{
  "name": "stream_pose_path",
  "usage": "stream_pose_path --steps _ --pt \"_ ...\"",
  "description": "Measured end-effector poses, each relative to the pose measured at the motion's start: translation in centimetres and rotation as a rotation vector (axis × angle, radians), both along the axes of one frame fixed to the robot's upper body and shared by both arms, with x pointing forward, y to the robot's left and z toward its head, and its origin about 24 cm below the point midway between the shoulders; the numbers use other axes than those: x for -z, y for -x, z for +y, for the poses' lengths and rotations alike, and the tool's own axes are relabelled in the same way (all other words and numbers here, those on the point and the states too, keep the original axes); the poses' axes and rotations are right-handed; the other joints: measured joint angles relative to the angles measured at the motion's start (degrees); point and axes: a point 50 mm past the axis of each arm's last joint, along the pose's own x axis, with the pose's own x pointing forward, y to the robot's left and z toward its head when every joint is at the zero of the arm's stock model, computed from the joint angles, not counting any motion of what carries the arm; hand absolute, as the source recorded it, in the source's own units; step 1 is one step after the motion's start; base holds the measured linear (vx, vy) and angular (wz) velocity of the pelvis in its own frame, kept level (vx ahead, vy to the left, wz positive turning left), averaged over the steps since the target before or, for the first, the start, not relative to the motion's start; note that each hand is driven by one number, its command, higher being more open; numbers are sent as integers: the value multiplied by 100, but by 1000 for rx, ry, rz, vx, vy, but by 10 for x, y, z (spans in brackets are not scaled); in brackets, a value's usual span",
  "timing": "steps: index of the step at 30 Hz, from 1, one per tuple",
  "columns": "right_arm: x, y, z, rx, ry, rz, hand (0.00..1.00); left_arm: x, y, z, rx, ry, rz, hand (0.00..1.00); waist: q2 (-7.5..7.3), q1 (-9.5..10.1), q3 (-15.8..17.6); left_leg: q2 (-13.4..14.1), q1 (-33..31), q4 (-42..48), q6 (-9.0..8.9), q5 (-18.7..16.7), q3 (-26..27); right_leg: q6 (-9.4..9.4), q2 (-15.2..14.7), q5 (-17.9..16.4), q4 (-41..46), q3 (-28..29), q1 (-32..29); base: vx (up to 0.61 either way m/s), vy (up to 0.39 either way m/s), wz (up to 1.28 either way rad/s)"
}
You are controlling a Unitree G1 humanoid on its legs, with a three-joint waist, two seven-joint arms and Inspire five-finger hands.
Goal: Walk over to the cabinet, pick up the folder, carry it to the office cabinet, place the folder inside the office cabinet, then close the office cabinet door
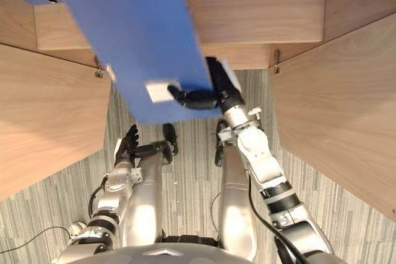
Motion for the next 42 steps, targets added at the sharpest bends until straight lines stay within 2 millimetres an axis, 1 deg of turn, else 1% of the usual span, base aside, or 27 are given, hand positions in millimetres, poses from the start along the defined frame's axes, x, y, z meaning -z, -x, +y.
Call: stream_pose_path --steps 1,3,5,11,16,19,24,26,28,32,36,39,41,42 --pt "-6 -2 0 -11 -86 1 0 -3 -2 2 -11 2 -15 100 -3 8 18 19 -89 77 -3 -14 -16 -6 1 -32 80 -15 -79 30 -37 3" --pt "-15 -6 -5 -13 -184 -3 0 -6 -4 3 -21 4 -31 100 -7 10 31 43 -208 154 -6 -29 -50 -10 9 -52 156 -33 -174 32 -23 3" --pt "-21 -11 -12 -11 -320 7 0 -10 -6 3 -25 6 -49 100 -13 24 55 57 -295 229 -15 -35 -106 -21 10 -70 232 -78 -230 38 -29 6" --pt "-31 -21 -25 8 -543 31 0 -15 -7 8 -67 20 -72 100 -60 38 91 74 -404 343 -21 -49 -160 -27 1 -103 321 -125 -316 0 -12 2" --pt "-41 -37 -26 24 -667 67 0 -17 -8 11 -97 15 -75 100 -72 43 99 84 -500 396 -24 -44 -200 -32 1 -100 359 -161 -381 5 0 1" --pt "-50 -49 -21 25 -728 94 0 -18 -9 11 -107 23 -78 100 -73 50 100 78 -540 410 -24 -43 -240 -33 -5 -99 347 -201 -384 21 3 3" --pt "-78 -63 -5 -35 -884 111 0 -18 -10 7 -142 53 -76 100 -73 78 100 29 -503 322 -8 -15 -237 -33 -50 -95 284 -225 -345 22 9 4" --pt "-89 -70 -2 -28 -944 123 0 -17 -10 5 -160 68 -75 100 -73 98 99 -11 -431 218 -1 20 -239 -33 -85 -86 207 -249 -265 43 13 10" --pt "-94 -75 -1 -20 -998 142 0 -16 -10 3 -170 81 -71 100 -72 123 97 -46 -361 126 0 44 -254 -32 -109 -84 131 -279 -180 62 12 12" --pt "-109 -81 -4 8 -1143 160 0 -16 -12 -3 -196 108 -71 100 -67 165 86 -115 -331 -76 -1 130 -274 -28 -153 -35 -26 -335 -115 65 15 10" --pt "-114 -83 -9 42 -1250 178 0 -16 -13 -5 -206 117 -68 100 -61 180 75 -155 -327 -128 6 159 -276 -28 -201 -34 -58 -377 -94 40 18 8" --pt "-117 -85 -20 89 -1325 175 0 -15 -13 -9 -210 126 -59 100 -45 183 67 -187 -302 -181 27 198 -302 -28 -235 -34 -95 -430 -42 12 17 10" --pt "-121 -85 -29 102 -1405 162 0 -14 -13 -10 -220 127 -56 100 -21 185 51 -225 -299 -232 29 231 -319 -28 -268 -34 -107 -468 -27 -10 6 14" --pt "-124 -84 -33 115 -1444 152 100 -13 -13 -12 -219 130 -49 100 1 191 39 -244 -300 -269 31 253 -321 -28 -282 -32 -124 -474 -28 -11 6 9"
